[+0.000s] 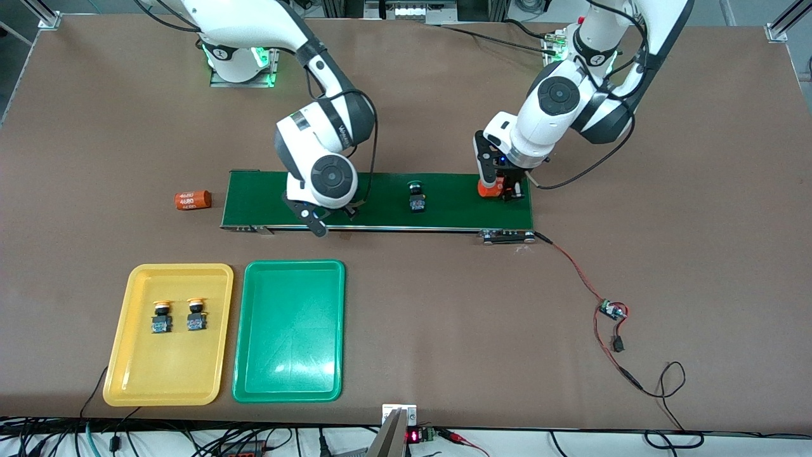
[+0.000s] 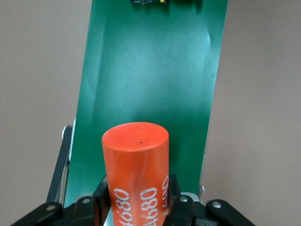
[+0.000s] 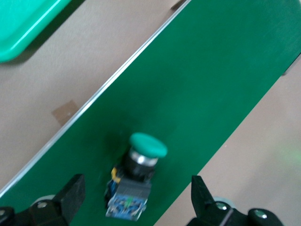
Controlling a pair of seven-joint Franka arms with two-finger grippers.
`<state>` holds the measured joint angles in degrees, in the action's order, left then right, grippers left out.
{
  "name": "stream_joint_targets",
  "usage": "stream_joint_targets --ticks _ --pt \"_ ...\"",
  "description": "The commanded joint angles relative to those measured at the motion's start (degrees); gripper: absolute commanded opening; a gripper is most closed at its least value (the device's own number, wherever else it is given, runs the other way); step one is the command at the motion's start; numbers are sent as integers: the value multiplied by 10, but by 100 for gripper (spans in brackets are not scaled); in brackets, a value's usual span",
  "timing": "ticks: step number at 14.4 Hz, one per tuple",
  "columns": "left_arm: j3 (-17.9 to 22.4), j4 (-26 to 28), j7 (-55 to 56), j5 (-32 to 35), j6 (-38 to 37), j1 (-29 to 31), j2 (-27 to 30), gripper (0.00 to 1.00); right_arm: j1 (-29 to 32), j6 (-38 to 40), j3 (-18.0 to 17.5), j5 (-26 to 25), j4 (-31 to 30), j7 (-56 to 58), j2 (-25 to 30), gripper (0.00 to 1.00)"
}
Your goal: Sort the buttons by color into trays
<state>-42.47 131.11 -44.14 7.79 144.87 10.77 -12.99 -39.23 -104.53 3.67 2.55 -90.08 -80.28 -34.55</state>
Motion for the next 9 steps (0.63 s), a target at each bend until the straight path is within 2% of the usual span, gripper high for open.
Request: stream_joint_targets --ticks 1,2,3,4,5,6,7,9 --pt "1 -8 -3 12 13 -7 -21 29 -6 -8 4 0 -16 -10 4 100" --pt "1 -7 -2 12 12 -7 -21 46 -8 -15 4 -2 -26 -10 4 100" --pt "2 -7 -2 13 12 -7 -21 99 -9 -20 5 -3 -37 -10 5 100" --pt "3 -7 -2 13 11 -6 -19 100 -9 -23 5 -5 -46 -10 5 90" --pt "3 -7 -2 12 11 -6 -17 100 -9 -22 5 -11 -51 -10 6 73" --pt "3 -7 -1 12 7 -6 -13 100 -9 -22 6 -11 -57 -10 7 68" --pt "5 -7 0 12 5 -4 -7 100 -9 -22 7 -11 -60 -10 9 57" --pt "7 -8 2 7 -19 0 16 100 -7 -21 9 -11 -60 -9 11 29"
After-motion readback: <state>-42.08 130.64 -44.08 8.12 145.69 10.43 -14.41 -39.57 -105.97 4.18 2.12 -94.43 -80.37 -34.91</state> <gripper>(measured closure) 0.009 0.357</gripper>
